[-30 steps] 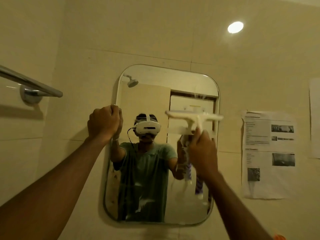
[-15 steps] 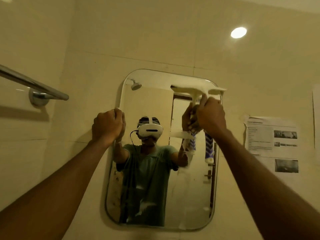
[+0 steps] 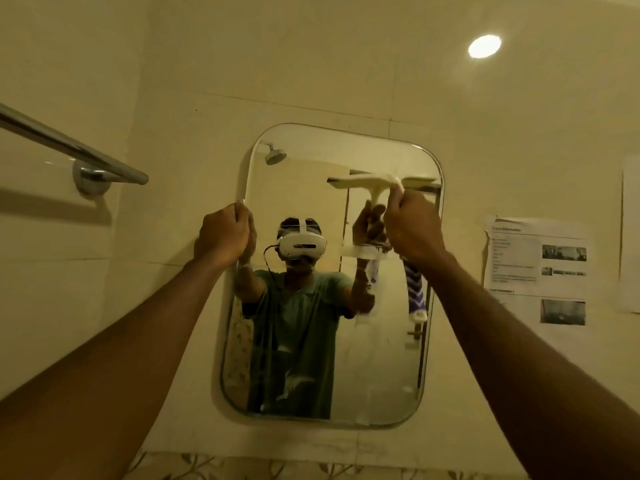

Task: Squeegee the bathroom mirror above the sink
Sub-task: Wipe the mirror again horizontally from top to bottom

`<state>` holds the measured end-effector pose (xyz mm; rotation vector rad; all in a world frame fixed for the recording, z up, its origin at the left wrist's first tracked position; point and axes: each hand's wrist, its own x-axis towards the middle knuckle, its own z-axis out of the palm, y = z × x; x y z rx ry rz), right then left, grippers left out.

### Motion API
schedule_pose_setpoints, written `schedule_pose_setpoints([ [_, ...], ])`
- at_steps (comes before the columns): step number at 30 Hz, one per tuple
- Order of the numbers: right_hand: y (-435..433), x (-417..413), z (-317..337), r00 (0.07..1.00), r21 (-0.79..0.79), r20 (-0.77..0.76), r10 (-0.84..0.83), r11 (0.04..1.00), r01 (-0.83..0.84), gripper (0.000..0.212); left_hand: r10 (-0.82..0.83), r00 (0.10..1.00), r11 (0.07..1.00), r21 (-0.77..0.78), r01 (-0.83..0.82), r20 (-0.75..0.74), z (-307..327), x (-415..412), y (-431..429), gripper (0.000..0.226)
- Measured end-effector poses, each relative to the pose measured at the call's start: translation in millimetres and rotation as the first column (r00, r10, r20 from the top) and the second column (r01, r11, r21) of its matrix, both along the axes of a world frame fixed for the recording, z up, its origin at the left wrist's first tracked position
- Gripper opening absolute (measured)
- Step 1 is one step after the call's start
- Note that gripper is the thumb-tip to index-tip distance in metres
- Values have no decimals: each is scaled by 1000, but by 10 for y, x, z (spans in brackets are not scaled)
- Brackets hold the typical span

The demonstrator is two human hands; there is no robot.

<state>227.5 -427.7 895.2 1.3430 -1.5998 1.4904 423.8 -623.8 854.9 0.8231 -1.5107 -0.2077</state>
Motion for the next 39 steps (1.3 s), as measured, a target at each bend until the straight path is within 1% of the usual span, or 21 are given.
schedule_pose_setpoints([
  [1, -39, 7, 25, 1000, 12, 5, 7, 1000, -7, 42, -1, 1000, 1000, -3, 1, 9, -1, 8, -5, 45],
  [3, -90, 22, -216, 999, 30, 26, 33, 999, -34, 38, 25, 999, 1000, -12, -24, 31, 4, 21, -26, 47],
  [5, -107, 54, -744, 999, 37, 29, 18, 999, -19, 38, 68, 996, 998, -22, -67, 55, 8, 30, -54, 50],
  [7, -116, 80, -1346, 998, 45, 65, 0, 999, -3, 38, 97, 992, 995, -37, -94, 78, 10, 57, -83, 52],
  [9, -77, 99, -1851, 993, 75, 119, -21, 997, 13, 44, 115, 990, 992, -53, -110, 86, 0, 68, -83, 53],
  [11, -37, 123, -2176, 985, 118, 154, -83, 991, 65, 52, 128, 988, 990, -65, -123, 82, -28, 71, -79, 54],
  [12, -12, 137, -2228, 984, 123, 159, -85, 990, 66, 51, 131, 988, 990, -68, -125, 79, -50, 69, -78, 54],
  [14, 22, 135, -2078, 987, 93, 152, -55, 995, 41, 45, 119, 990, 991, -73, -113, 75, -116, 72, -86, 57],
  [16, 27, 82, -1671, 988, 5, 153, -32, 1000, 31, 40, 96, 992, 992, -90, -89, 79, -189, 86, -113, 60],
  [18, 24, 31, -1209, 989, -40, 143, -49, 998, 56, 39, 74, 993, 992, -108, -64, 89, -264, 99, -148, 61],
  [20, -9, 7, -987, 989, -42, 123, -87, 995, 93, 38, 58, 994, 991, -127, -46, 97, -326, 98, -176, 61],
  [22, -55, -1, -1134, 979, -25, 178, -103, 994, 110, 40, 52, 993, 988, -147, -36, 104, -349, 97, -187, 59],
  [26, -86, 91, -2111, 932, 45, 321, -167, 986, 161, 38, 25, 994, 982, -187, -4, 110, -344, 112, -192, 61],
  [28, -38, 208, -2530, 903, 120, 352, -245, 969, 216, 37, 36, 993, 977, -214, -11, 115, -350, 127, -186, 62],
  [30, 12, 284, -2721, 888, 181, 356, -292, 953, 242, 39, 39, 991, 969, -246, -7, 125, -365, 146, -181, 63],
  [32, 56, 286, -2644, 897, 173, 348, -272, 959, 224, 39, 35, 989, 964, -265, 4, 142, -413, 162, -181, 63],
  [36, 62, 140, -1971, 941, 26, 304, -151, 988, 150, 37, 15, 983, 968, -248, 31, 182, -678, 187, -208, 65],
  [38, 44, 60, -1671, 944, -12, 295, -147, 987, 158, 41, 5, 979, 975, -219, 40, 203, -877, 208, -205, 65],
  [39, 34, 27, -1624, 945, -16, 288, -155, 986, 166, 42, -6, 980, 977, -208, 48, 200, -973, 213, -198, 65],
])
